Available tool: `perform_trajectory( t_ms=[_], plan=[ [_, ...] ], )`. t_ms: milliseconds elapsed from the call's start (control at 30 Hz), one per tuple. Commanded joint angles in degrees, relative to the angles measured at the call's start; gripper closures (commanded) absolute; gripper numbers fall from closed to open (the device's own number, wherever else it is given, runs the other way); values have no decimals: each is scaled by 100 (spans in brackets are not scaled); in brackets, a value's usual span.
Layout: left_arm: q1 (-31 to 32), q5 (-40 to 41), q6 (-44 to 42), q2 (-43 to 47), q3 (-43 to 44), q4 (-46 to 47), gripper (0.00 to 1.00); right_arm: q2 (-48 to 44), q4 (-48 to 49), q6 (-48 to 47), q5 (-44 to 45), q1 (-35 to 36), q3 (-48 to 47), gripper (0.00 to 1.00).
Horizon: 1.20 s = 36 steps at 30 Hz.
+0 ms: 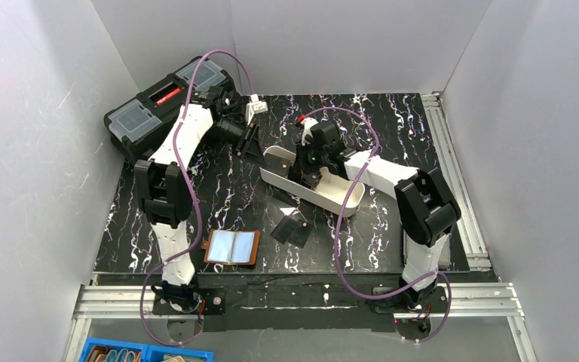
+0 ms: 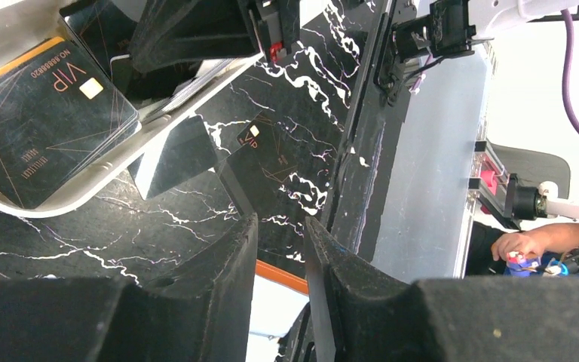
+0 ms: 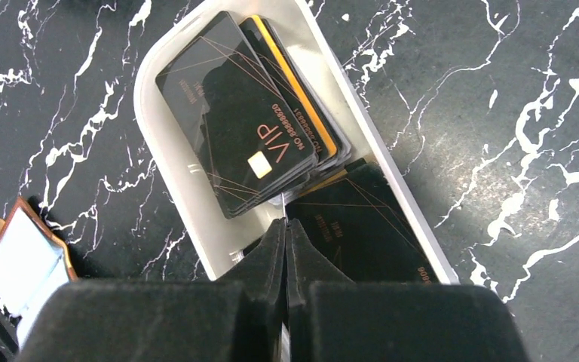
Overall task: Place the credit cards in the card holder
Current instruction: Pick up the credit card from the storage box.
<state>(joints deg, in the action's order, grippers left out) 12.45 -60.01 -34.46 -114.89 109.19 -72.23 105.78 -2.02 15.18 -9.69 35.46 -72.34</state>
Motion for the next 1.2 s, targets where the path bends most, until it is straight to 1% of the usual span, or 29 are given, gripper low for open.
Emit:
perform_trajectory(
  t_ms=[0, 167, 300, 433, 533, 600, 633, 733, 833, 967, 1067, 1167],
  plan=[
    [-49, -272, 57, 457, 244, -140, 71, -143, -275, -145, 309, 75, -257, 99],
    [-49, -292, 51, 635, 114, -58, 70, -766, -370, -75, 389, 66, -312, 99],
    [-49, -340, 213, 819, -157, 239, 59, -1473, -438, 27, 446, 5, -224, 99],
    [-49, -445, 395, 889, -260, 437, 49, -2166, -310, 181, 349, -117, 146, 99],
    [-49, -573, 625, 917, -342, 675, 39, -2673, -45, 356, 183, -252, 452, 99],
    [-49, -721, 852, 951, -413, 907, 6, -2957, 131, 585, -68, -447, 662, 99],
    [-51, -817, 1030, 970, -468, 1082, 2, -3098, 366, 760, -247, -565, 793, 99],
    [-49, -1128, 1633, 1071, -674, 1710, 2, -3391, 1076, 1465, -946, -911, 1199, 99],
    [-49, -1460, 2365, 1128, -883, 2475, 2, -3465, 1776, 2055, -1626, -1135, 1466, 99],
    [-41, -1684, 2818, 1138, -986, 2898, 2, -3348, 2730, 2802, -2486, -1191, 1638, 99],
    [-6, -1787, 2989, 1236, -1135, 3101, 2, -3142, 3430, 3351, -2918, -1191, 1629, 99],
    [87, -1931, 3129, 1279, -1171, 3139, 2, -2923, 3872, 3686, -3181, -1168, 1516, 99]
  ],
)
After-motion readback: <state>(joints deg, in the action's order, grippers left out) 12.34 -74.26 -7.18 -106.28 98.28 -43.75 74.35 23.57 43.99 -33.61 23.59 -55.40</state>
